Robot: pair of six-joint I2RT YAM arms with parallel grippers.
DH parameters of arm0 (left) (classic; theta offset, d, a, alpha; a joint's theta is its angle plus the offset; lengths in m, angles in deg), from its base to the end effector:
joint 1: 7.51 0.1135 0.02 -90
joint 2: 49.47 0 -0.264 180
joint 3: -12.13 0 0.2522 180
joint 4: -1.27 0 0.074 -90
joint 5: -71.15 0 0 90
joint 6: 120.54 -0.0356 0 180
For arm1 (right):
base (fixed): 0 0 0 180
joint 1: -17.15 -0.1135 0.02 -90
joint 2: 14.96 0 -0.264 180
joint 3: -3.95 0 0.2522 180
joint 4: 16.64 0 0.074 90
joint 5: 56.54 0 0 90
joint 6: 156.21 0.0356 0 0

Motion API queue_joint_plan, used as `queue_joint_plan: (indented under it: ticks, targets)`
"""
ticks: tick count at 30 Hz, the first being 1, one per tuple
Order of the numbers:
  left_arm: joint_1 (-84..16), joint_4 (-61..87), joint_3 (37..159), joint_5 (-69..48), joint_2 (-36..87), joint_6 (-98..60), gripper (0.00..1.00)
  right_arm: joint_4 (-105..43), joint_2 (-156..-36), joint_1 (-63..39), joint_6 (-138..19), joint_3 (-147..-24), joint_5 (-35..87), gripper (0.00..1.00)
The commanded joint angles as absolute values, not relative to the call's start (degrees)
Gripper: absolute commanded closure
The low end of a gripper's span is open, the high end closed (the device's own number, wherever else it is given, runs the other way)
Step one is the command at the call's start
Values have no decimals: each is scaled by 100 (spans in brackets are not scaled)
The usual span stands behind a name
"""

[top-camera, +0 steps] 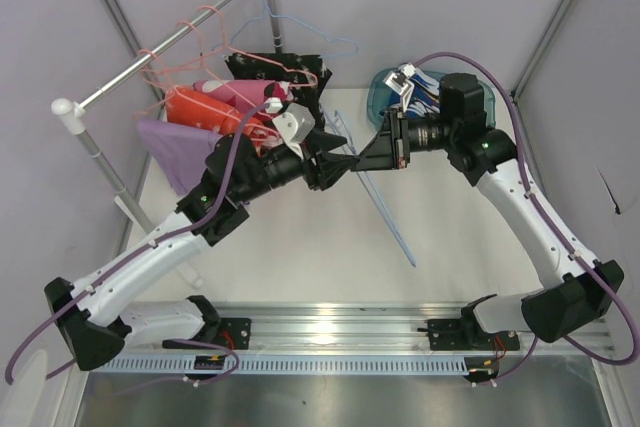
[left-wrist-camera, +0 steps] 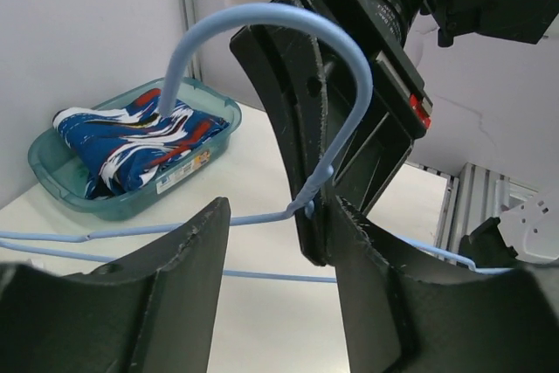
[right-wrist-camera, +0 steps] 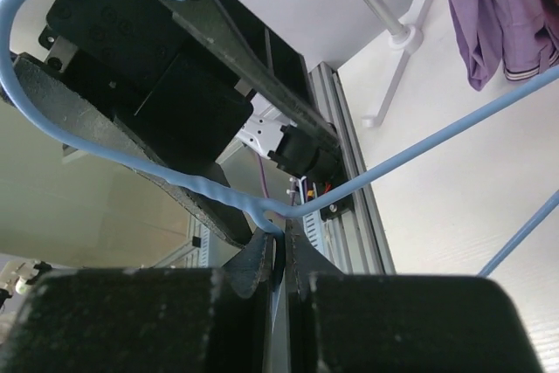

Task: Remove the trousers from the hanger
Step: Pass the hanger from the right arm to the left, then pass the hanger from the left arm to the right

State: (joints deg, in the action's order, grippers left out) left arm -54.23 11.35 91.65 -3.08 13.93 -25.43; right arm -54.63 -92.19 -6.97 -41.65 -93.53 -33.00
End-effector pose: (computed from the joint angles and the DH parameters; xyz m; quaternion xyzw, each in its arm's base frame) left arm 0.1655 -0.1899 0.4310 0.3307 0.5831 -0.4043 0.6222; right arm 0.2443 0.1451 0.4314 -0.3205 0.6768 0.6065 0.2669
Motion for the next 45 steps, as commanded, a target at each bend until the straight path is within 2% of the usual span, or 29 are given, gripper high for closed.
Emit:
queue_joint_plan:
  ticks: [1,9,12,13,17,19,21,22,25,31,36,40,45]
  targets:
    - [-5400,528,9523,-383,1513,-2316,46,-5009,-9169,-754,-3879,-9296,-3475,100]
    - [-5418,36,9506,-690,1680,-2061,57,-4649,-9195,-772,-3588,-9093,-3466,100]
    - [-5444,9,9497,-813,1759,-2052,66,-4596,-9213,-789,-3544,-9076,-3518,100]
    - [-5444,9,9506,-857,1777,-2026,73,-4578,-9204,-790,-3544,-9084,-3527,100]
    - [-5462,-140,9462,-1155,1786,-1885,89,-4596,-9195,-798,-3536,-9076,-3527,100]
    - [-5471,-202,9427,-1462,1733,-1771,97,-4648,-9195,-790,-3536,-9084,-3492,98]
    - [-5471,-211,9357,-1972,1663,-1657,100,-4779,-9195,-772,-3570,-9093,-3431,93]
    - [-5471,-211,9348,-2208,1628,-1613,100,-4867,-9178,-755,-3614,-9093,-3387,90]
    - [-5471,-237,9251,-2789,1479,-1507,100,-5184,-9125,-675,-3720,-9093,-3185,68]
    - [-5497,105,9523,-3335,1610,-1559,100,-5825,-9011,-605,-3948,-9190,-2790,50]
    - [-5506,299,9769,-3397,1794,-1612,100,-6255,-8861,-596,-4221,-9164,-2508,51]
    - [-5497,343,9796,-3467,1786,-1726,100,-6511,-8870,-517,-4326,-9155,-2508,63]
    - [-5497,475,9849,-3617,1760,-1902,100,-6626,-8773,-438,-4388,-9181,-2525,63]
